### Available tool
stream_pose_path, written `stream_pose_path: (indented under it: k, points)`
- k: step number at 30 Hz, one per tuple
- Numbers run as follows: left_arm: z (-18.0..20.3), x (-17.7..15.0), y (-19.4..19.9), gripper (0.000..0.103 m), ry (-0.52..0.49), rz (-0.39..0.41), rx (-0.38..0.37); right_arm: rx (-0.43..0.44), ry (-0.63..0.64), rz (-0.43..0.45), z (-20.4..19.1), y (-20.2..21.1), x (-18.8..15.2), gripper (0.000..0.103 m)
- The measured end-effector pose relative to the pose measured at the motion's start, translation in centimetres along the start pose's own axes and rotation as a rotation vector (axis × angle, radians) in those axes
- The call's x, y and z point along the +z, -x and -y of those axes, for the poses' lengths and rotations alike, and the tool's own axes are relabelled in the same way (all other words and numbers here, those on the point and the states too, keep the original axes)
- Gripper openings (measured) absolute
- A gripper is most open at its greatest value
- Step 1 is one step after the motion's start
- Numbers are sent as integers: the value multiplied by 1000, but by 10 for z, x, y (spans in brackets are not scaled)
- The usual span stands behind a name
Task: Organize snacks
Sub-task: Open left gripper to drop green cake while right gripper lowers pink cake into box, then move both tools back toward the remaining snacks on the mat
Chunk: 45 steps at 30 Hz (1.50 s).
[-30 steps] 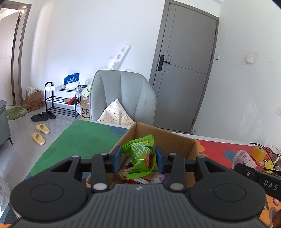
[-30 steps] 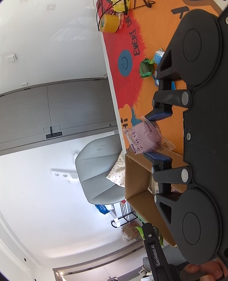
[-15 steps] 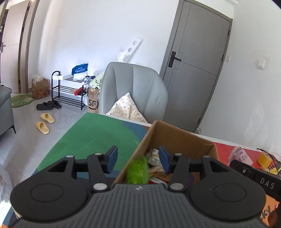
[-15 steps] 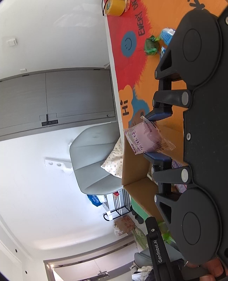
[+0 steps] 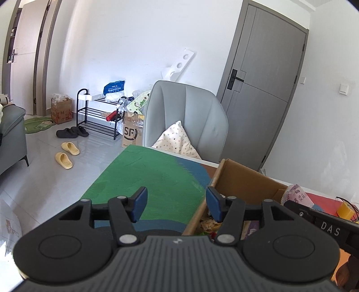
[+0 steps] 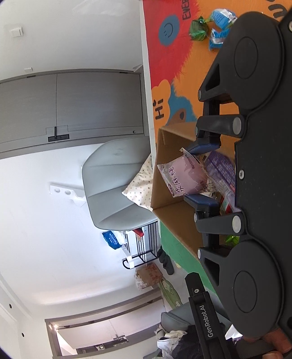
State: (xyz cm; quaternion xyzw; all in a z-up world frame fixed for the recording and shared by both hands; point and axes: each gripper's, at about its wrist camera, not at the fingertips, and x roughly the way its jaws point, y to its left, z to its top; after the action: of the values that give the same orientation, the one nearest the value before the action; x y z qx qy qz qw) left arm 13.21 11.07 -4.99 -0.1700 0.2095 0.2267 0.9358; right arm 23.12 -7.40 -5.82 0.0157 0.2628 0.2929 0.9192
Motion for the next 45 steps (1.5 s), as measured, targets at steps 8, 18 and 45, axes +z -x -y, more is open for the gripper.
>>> stream_pose_path:
  k: [8, 18, 45]
  points:
    - [-11, 1, 0, 70, 17, 7, 26, 56, 4, -17, -15, -9, 5, 48]
    - [4, -3, 2, 85, 0, 14, 13, -44, -56, -20, 17, 8, -3, 50]
    - [91, -38, 26, 97, -192, -27, -92, -175, -196, 1, 108, 79, -38, 89]
